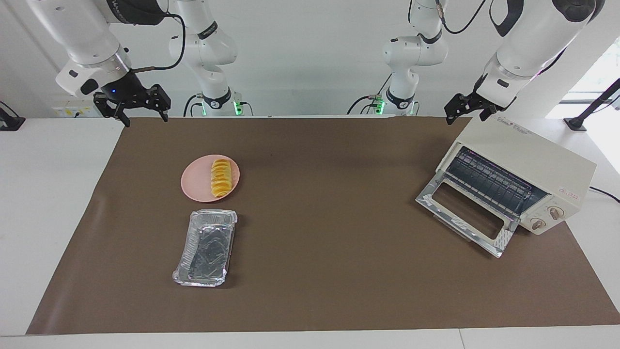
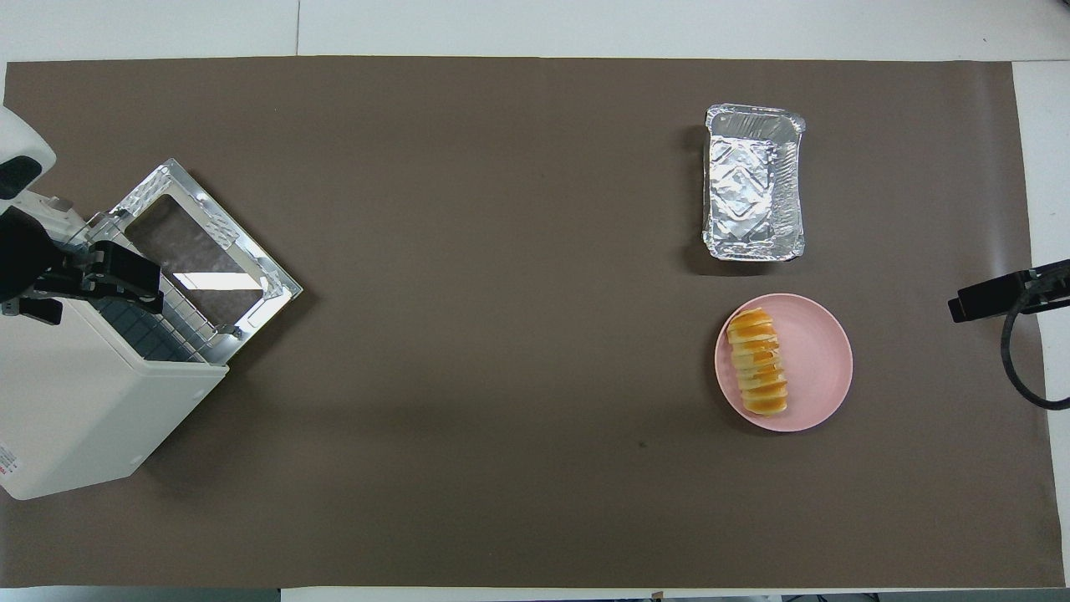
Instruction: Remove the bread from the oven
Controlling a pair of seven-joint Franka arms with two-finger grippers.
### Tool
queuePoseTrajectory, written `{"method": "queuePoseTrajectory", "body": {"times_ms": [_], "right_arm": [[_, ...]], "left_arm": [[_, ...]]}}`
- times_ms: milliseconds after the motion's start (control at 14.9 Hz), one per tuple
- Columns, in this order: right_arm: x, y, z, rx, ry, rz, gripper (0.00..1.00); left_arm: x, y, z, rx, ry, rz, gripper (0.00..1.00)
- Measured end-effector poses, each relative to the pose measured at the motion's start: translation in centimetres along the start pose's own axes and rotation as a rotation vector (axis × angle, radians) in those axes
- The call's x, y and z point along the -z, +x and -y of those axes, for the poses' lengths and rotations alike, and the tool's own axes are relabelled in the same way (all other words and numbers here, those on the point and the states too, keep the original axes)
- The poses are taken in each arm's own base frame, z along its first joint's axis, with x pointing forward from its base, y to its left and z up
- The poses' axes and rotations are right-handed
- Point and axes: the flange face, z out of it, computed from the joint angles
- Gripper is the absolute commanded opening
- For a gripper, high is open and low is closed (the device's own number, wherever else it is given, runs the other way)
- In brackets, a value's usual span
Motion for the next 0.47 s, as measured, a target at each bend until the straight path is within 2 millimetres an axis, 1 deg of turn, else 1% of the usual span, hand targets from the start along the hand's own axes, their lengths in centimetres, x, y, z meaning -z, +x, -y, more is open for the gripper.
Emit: {"method": "queuePoseTrajectory", "body": {"times_ms": [469], "right_arm": [[-0.14, 0.16, -0.06, 0.000, 0.000, 0.002, 1.00]], "left_arm": [[0.00, 0.00, 0.00, 0.000, 0.000, 0.000, 1.00]]}}
